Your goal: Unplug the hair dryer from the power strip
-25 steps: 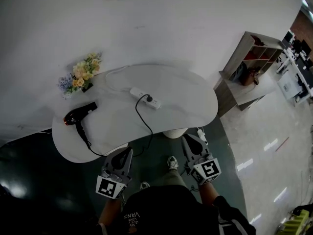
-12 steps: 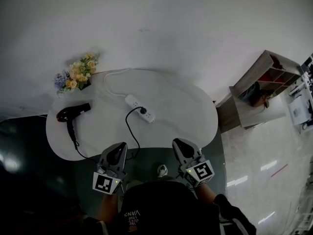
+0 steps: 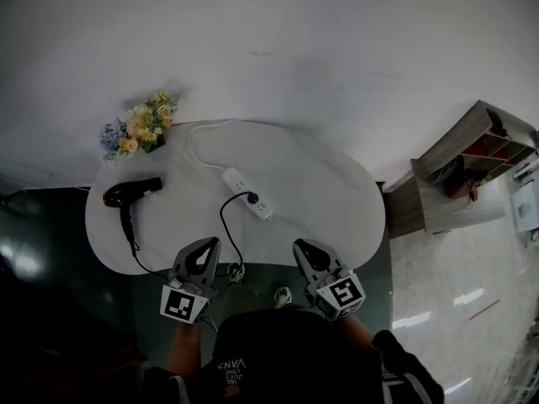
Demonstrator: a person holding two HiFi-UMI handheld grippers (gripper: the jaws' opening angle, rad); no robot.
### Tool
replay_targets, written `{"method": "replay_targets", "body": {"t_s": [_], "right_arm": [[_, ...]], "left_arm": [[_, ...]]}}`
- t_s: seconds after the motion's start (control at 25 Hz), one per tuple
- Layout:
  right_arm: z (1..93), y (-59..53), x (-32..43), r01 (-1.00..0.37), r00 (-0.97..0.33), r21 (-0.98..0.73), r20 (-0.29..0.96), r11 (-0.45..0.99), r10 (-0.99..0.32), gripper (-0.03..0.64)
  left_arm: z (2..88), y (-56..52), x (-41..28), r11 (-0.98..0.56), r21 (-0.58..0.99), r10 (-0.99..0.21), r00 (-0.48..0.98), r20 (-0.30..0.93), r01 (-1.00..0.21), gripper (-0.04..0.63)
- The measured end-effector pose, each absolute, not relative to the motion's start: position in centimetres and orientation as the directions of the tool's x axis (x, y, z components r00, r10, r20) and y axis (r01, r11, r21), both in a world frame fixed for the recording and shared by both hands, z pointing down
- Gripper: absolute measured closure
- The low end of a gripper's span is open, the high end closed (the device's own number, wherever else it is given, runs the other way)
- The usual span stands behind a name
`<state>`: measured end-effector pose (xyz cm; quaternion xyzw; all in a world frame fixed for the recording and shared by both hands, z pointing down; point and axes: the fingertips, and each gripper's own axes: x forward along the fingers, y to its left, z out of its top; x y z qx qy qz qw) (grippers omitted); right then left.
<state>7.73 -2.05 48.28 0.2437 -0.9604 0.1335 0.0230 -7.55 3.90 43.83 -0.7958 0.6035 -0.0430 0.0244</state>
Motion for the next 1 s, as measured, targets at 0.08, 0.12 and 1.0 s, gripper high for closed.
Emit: {"method": "replay_targets", "body": {"t_s": [0.08,0.12,1.0], "right_arm": [[48.8,-2.7,7.2,-0.483,-0.875,-0.237,0.110,0.843,-0.471,0.571],[49.0,-3.0,6.9,-0.491,-0.871,-0.239,0.115,0.838,-0.478,0.571],[52.0,-8.5,-1.0,-0.612,-0.791,-0.284,0.192,0.738,-0.581,0.571]], "left_arm": [[44.0,2.6,-8.3,-0.291,-0.097,-0.957,0.287,0.048,-0.952,0.578],[43.9,1.9,-8.7,-0.302,-0.098,-0.953,0.298,0.048,-0.948,0.578],[48.1,-9.9,-13.2,-0.645,-0.260,-0.764,0.603,0.229,-0.719,0.577]]}}
